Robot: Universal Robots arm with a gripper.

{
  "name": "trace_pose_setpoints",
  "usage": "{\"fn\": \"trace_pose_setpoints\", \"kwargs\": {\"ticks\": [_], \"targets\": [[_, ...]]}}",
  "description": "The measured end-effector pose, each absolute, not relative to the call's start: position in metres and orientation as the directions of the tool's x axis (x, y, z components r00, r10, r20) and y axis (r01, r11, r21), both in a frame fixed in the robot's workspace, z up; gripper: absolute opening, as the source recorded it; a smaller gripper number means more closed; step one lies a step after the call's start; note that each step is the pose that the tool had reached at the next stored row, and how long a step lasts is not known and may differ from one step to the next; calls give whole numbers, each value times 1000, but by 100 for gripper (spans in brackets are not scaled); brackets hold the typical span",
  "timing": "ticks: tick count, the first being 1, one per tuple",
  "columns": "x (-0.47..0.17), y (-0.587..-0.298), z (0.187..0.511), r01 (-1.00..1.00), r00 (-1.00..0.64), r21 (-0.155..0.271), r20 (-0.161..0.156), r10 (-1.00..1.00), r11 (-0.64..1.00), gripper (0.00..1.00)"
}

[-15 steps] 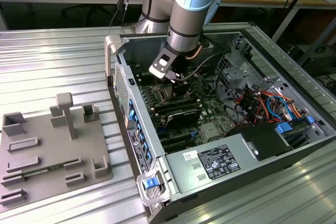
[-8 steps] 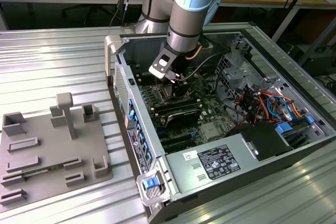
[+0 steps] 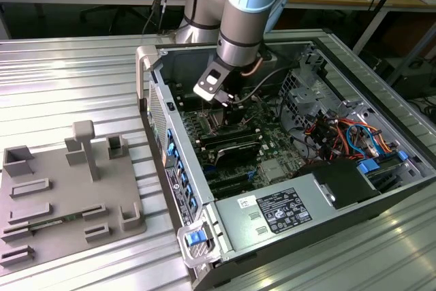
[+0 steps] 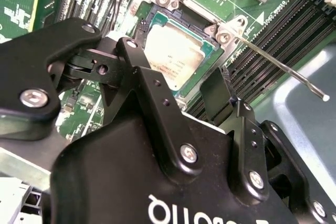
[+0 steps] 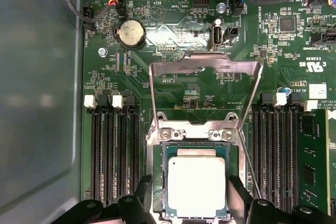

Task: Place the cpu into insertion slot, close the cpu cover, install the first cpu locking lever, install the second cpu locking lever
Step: 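Place the cpu into insertion slot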

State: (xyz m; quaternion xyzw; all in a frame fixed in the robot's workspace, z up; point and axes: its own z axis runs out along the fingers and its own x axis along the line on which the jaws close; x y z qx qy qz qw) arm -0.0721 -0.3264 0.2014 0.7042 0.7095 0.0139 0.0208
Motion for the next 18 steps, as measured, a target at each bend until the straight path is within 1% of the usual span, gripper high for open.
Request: {"fn": "trace_pose_setpoints", "kwargs": {"ticks": [6,7,11,12,13,14,16,18], "targets": [[-72,-326,209,999,-7,49,-16,1000,8,68],[-72,-326,211,999,-7,48,-21,1000,8,60],[-71,-326,219,999,-7,48,-28,1000,9,35],[-71,-326,221,999,-7,48,-29,1000,9,35],[-71,-326,223,999,-7,48,-30,1000,9,23],[-71,-326,224,999,-7,48,-30,1000,9,23],[-71,-326,226,999,-7,48,-31,999,9,11],[-71,-326,227,999,-7,48,-30,1000,9,11]]}}
